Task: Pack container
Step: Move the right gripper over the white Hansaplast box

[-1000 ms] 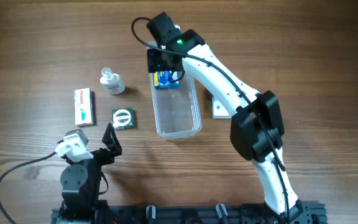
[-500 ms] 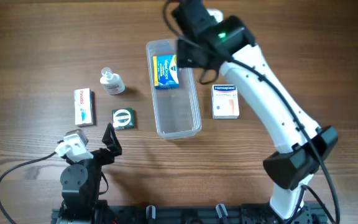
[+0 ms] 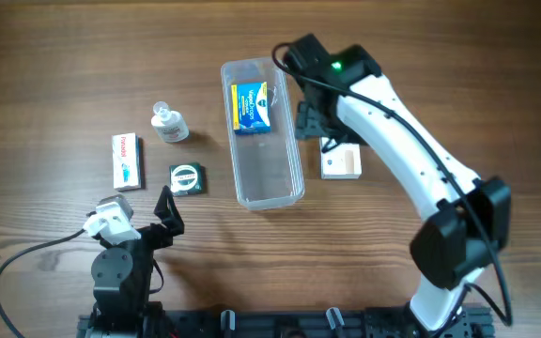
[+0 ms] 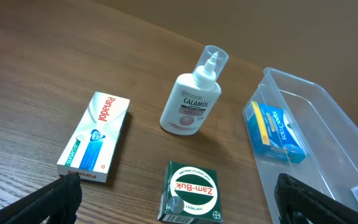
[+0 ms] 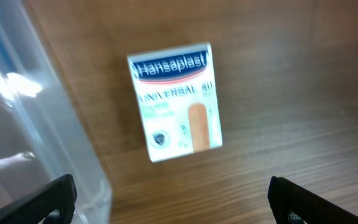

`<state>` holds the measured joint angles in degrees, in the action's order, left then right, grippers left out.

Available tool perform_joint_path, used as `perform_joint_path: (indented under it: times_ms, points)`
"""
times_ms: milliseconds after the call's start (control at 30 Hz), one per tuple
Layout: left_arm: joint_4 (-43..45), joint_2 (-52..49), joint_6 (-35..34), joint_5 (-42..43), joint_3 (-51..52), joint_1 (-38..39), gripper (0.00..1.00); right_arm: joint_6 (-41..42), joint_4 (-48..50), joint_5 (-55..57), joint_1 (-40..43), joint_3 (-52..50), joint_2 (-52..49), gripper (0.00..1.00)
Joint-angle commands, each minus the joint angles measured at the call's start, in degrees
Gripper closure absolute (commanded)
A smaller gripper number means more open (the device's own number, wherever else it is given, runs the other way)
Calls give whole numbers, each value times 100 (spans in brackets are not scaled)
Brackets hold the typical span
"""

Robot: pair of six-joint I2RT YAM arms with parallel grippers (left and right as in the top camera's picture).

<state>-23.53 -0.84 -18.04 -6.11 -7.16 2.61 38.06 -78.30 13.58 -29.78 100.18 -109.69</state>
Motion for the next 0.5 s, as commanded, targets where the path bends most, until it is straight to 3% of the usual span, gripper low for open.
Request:
perform_joint_path:
  times_ms: [0,467]
  points:
    - [22,37,114,9,24,-22,0,-367,522,-874,337,-737,566,0]
    - [22,35,114,9,24,-22,0,-1263,1530,-1268,627,-2201,876,0]
